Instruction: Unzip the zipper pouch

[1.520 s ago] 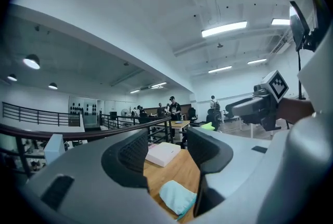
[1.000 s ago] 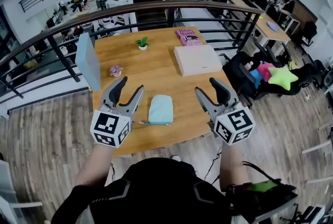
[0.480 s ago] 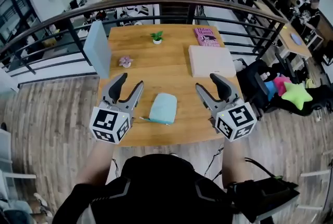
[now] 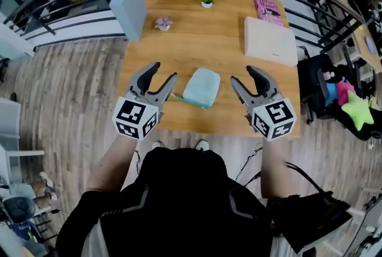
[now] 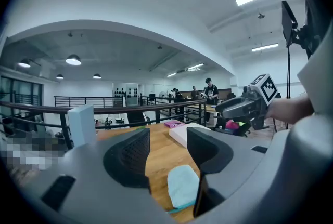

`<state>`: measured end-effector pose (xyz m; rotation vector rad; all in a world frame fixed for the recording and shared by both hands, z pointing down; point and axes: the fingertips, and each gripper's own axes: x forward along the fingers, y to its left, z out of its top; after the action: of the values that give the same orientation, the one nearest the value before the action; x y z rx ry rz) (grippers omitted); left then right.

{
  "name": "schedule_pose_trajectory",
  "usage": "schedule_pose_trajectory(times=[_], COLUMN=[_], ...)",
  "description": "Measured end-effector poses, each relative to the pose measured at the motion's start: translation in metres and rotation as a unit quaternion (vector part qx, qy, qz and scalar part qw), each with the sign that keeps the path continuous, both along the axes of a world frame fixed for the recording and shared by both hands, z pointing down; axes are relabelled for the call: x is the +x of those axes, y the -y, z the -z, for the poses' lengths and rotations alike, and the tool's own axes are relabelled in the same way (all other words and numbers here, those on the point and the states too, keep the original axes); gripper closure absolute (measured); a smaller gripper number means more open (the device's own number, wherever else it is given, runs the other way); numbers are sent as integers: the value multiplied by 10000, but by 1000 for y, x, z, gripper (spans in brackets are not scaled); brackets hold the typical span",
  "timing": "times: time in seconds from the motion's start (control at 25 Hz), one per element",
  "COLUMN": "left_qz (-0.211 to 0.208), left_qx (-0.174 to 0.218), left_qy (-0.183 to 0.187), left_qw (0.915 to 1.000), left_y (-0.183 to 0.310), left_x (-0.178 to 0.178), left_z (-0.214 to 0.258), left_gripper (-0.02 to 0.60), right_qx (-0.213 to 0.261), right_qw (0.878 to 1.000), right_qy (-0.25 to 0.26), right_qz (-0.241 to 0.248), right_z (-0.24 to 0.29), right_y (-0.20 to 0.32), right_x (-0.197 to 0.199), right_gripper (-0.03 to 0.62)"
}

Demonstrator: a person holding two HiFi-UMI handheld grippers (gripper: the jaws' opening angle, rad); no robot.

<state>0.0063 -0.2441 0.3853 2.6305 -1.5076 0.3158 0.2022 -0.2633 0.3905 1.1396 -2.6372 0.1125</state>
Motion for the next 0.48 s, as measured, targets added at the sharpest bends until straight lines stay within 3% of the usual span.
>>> schedule_pose_trajectory(times=[0.28, 0.48], left_qz=[84, 170], left_qx=[-607, -1237], left_qy=[79, 70], left_qw=[9981, 9921], left_y=[-10, -22], left_x=[5, 8], left_z=[-66, -122], left_gripper=[345, 345], right_qx=[-424, -824], right_qw=[9976, 9909], right_qy=[-312, -621], right_qz=[459, 870], right_z=[-70, -131], right_y=[3, -7], right_x=[-18, -27], right_gripper=[365, 373])
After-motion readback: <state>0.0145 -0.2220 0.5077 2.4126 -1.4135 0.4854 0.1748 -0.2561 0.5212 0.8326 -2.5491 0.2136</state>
